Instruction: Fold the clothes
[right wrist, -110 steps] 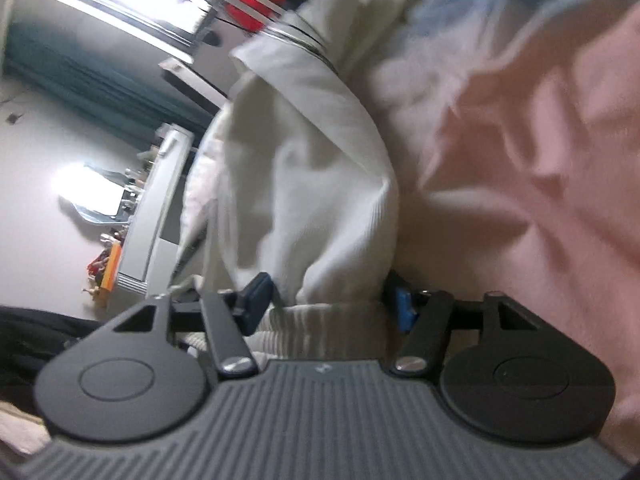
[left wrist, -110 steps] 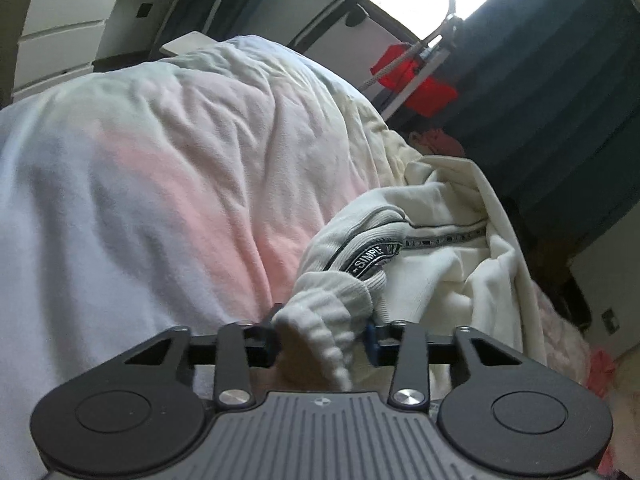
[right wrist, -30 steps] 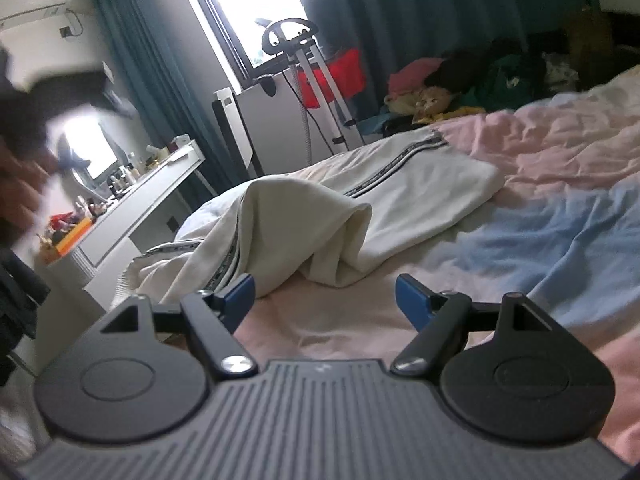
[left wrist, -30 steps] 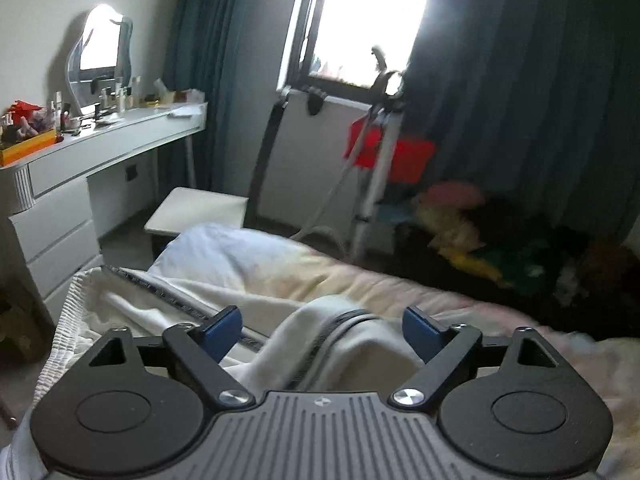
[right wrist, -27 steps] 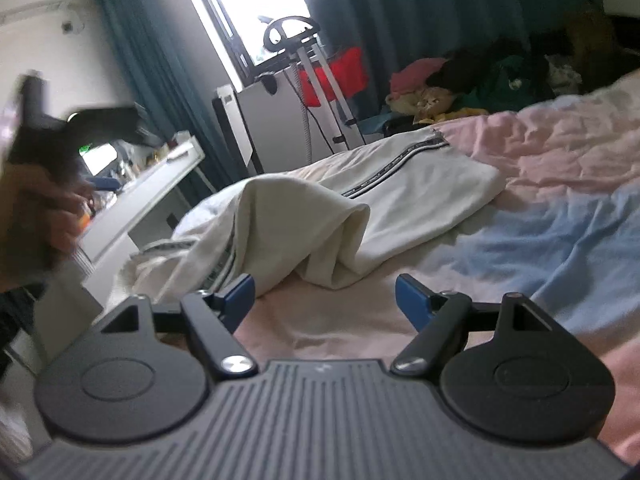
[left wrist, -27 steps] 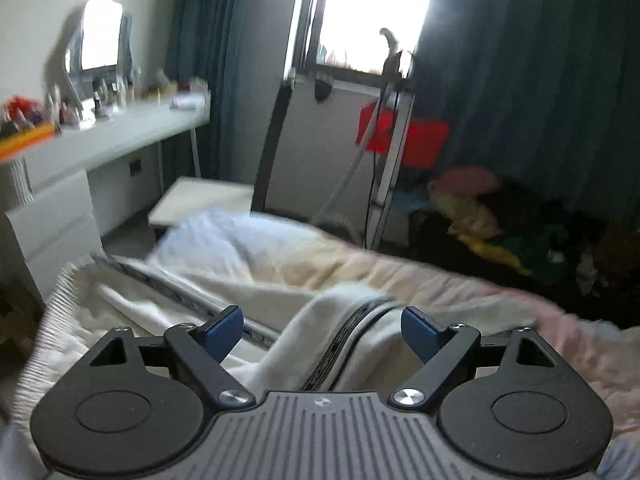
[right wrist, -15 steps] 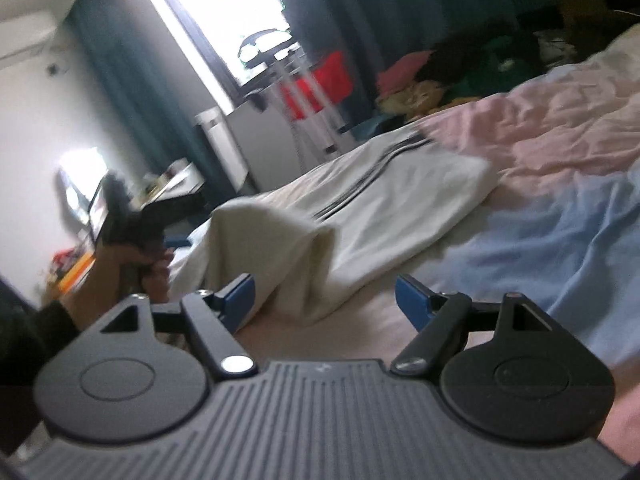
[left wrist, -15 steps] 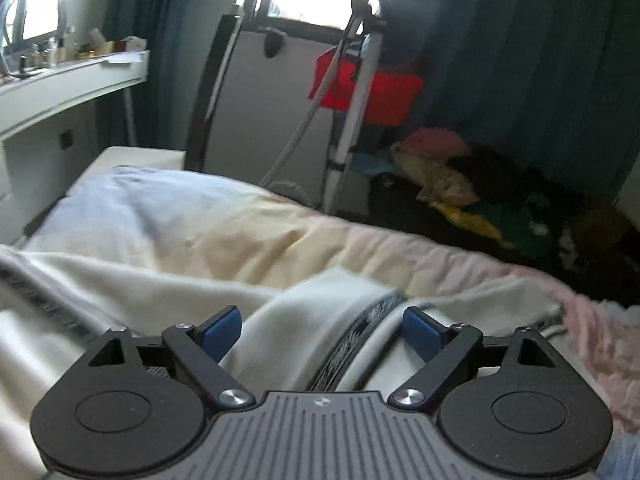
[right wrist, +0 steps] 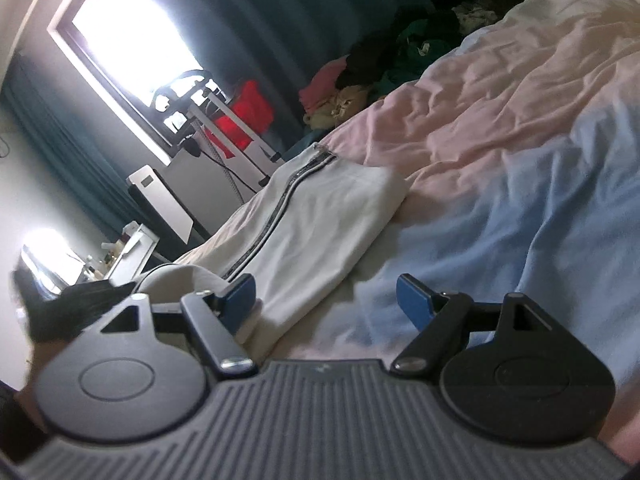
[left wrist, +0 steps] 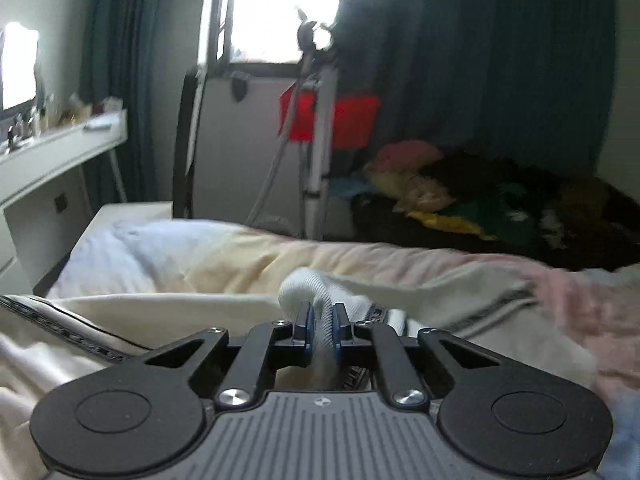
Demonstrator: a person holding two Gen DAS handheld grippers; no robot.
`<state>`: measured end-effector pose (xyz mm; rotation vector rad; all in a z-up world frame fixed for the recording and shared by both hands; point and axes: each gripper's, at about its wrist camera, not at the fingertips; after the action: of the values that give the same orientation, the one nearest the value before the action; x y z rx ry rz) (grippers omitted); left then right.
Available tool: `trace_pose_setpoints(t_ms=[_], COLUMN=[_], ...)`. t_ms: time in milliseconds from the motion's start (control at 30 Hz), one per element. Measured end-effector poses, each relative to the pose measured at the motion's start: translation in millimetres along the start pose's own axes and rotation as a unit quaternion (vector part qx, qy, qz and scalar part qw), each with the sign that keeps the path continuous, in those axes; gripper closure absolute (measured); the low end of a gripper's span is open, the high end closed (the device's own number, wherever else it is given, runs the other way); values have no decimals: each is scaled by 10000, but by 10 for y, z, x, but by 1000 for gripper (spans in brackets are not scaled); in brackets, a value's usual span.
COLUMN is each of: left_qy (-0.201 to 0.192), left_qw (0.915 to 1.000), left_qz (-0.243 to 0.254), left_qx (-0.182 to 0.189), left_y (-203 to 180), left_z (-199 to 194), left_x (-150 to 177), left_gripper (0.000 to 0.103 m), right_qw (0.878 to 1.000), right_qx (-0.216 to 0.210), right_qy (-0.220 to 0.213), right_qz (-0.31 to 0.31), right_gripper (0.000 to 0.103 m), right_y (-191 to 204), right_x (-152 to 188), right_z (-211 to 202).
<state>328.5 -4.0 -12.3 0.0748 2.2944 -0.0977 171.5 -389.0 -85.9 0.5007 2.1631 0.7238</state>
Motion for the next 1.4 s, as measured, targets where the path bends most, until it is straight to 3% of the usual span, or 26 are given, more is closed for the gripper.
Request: trace_pose_setpoints(t_ms=[133, 333, 467, 533, 633, 833, 967, 1067, 1233, 1300, 1400], left_qy=[-258, -251, -78, -31, 53, 92, 159, 290, 343, 306, 284], left_qw=[9980, 9915, 9926, 9943, 9957, 9931, 9900, 9862, 9821, 9805, 9757], left_qz=[573, 1219, 1063, 792, 380, -26, -177, -319, -303, -280, -364], left_qx=[71, 387, 588, 710, 843, 1167, 1387, 1595, 1825, 1921, 2143], left_y=[-151, -372, -360, -279, -156, -26, 2, 17, 46, 59, 99], left_z=[-725, -1447, -1606, -1620, -1592, -1546, -1443, -1328, -1154, -1087, -985], left_x=[400, 1476, 2073, 2256, 2347, 2321, 2375, 2430, 2470, 2478, 2488], left_gripper=[95, 97, 97, 97, 97, 97, 97, 97, 97, 97, 97], right_qw=[9998, 9980, 9971, 9969, 9956, 9932, 9935, 9918, 9818, 9770, 9596], right_qx=[-154, -211, -333, -483, -640, -493, -149, 125, 1029, 1174, 1715], right_qy=[-2, -25, 71, 217, 445, 523, 491, 335, 495, 701, 1020], right_qz=[-149, -596, -679, -581, -523, -917, -1016, -1230, -1514, -1637, -1983], right_gripper=[23, 23, 24, 35, 53, 53, 53, 53, 53, 54, 55], right_y=[125, 394, 482, 485, 526, 799, 1036, 1278, 1559, 1591, 1638], right_x=[25, 121, 217, 271, 357, 439, 245, 37, -370, -481, -528], right_z=[-120, -363, -461, -464, -431, -295, 24, 434, 1417, 1758, 2211])
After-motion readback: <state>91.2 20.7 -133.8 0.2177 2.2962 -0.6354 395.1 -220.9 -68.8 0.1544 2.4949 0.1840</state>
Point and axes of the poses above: each gripper's, at about its wrist camera, not at the fingertips, and z roughly the way its jaws point, y to its left, x to its underside, and after that the axes turned 11 degrees about y, right-handed
